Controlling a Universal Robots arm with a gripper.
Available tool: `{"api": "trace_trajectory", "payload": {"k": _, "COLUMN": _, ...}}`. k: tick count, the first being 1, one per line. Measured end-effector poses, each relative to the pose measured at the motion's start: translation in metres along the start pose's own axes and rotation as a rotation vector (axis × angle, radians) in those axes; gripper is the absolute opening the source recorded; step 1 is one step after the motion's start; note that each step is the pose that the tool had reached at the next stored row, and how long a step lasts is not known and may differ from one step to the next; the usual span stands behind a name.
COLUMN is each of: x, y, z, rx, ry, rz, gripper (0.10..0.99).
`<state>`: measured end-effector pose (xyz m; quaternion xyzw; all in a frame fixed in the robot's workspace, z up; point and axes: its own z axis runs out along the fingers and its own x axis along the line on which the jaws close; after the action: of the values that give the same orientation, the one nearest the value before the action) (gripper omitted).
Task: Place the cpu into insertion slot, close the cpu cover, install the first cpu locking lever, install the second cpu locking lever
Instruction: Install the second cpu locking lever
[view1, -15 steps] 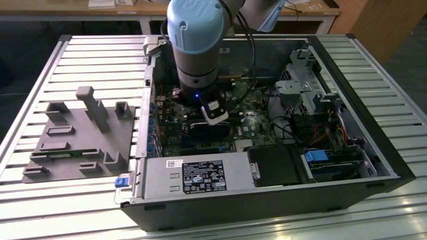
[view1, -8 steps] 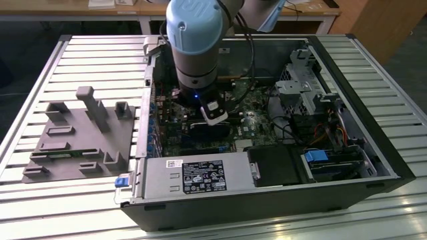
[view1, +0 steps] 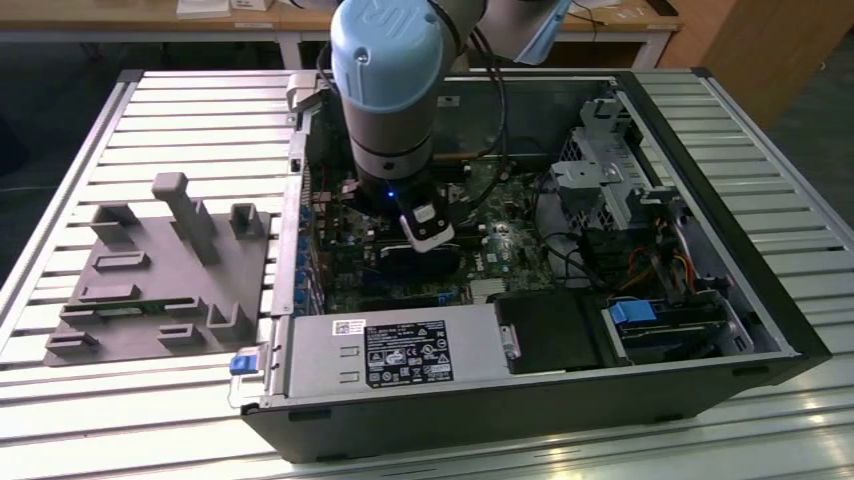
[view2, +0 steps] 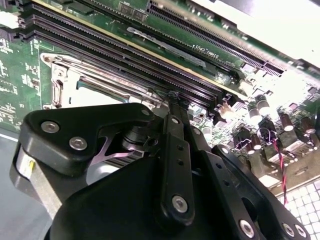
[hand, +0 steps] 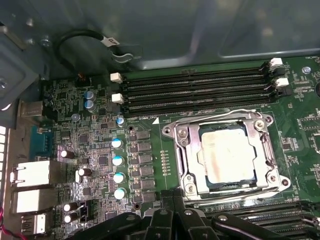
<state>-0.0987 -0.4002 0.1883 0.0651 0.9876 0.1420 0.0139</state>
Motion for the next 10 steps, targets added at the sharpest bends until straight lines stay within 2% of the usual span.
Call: {"api": "trace_trajectory", "payload": {"k": 10, "x": 0.0006, "y": -0.0005, "z": 0.0015, "rx": 0.000, "ry": 0.0024, "rz": -0.008, "gripper": 0.106}}
